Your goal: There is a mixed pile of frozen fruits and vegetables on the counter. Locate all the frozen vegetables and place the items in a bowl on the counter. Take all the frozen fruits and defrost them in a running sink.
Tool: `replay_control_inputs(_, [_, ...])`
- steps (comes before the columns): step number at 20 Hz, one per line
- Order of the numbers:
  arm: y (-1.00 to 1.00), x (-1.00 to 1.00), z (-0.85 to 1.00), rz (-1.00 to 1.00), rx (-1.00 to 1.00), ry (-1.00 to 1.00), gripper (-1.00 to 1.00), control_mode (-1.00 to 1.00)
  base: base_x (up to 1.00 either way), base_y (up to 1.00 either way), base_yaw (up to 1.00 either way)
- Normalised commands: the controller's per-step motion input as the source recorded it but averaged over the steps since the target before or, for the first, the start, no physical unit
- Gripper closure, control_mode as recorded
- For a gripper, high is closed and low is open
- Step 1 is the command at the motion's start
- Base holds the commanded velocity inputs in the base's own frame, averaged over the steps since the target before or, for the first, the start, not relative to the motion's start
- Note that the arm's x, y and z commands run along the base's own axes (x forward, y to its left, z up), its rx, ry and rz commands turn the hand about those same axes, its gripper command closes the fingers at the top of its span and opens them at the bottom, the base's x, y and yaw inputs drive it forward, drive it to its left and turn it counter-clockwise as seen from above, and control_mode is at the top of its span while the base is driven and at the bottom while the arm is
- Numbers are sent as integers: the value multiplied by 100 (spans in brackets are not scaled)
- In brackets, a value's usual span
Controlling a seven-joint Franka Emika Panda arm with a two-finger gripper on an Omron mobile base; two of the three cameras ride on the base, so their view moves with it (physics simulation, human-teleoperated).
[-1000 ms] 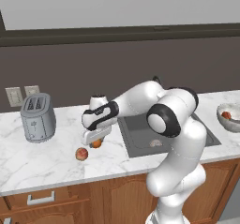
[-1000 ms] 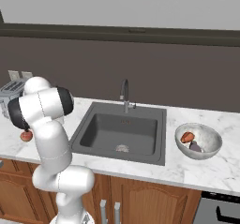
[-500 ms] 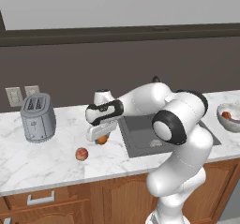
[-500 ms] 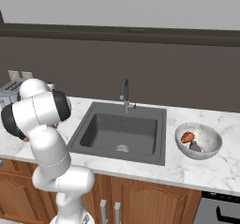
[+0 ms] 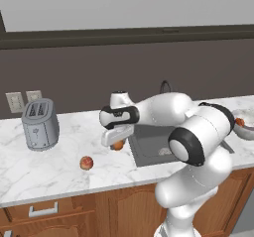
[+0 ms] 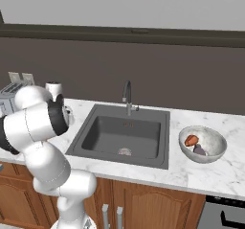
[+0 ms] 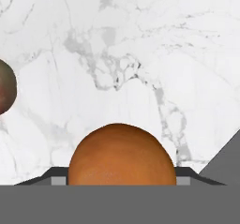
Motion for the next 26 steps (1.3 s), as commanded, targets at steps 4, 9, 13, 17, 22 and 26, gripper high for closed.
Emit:
replay_control_inputs(4, [-42, 0, 9, -5, -5, 0, 100, -100, 0, 0, 0])
replay_control_inputs(9, [-44, 6, 10, -6, -4, 0, 100, -100, 0, 0, 0])
replay_control_inputs(13, [-38, 5, 7, -11, 3, 0, 100, -100, 0, 0, 0])
replay_control_inputs(17, [-29, 4, 2, -14, 5, 0, 100, -100, 0, 0, 0])
replay_control_inputs(22, [-26, 5, -2, -16, 2, 0, 100, -100, 0, 0, 0])
replay_control_inputs(26, [-28, 9, -2, -12, 1, -1, 100, -100, 0, 0, 0])
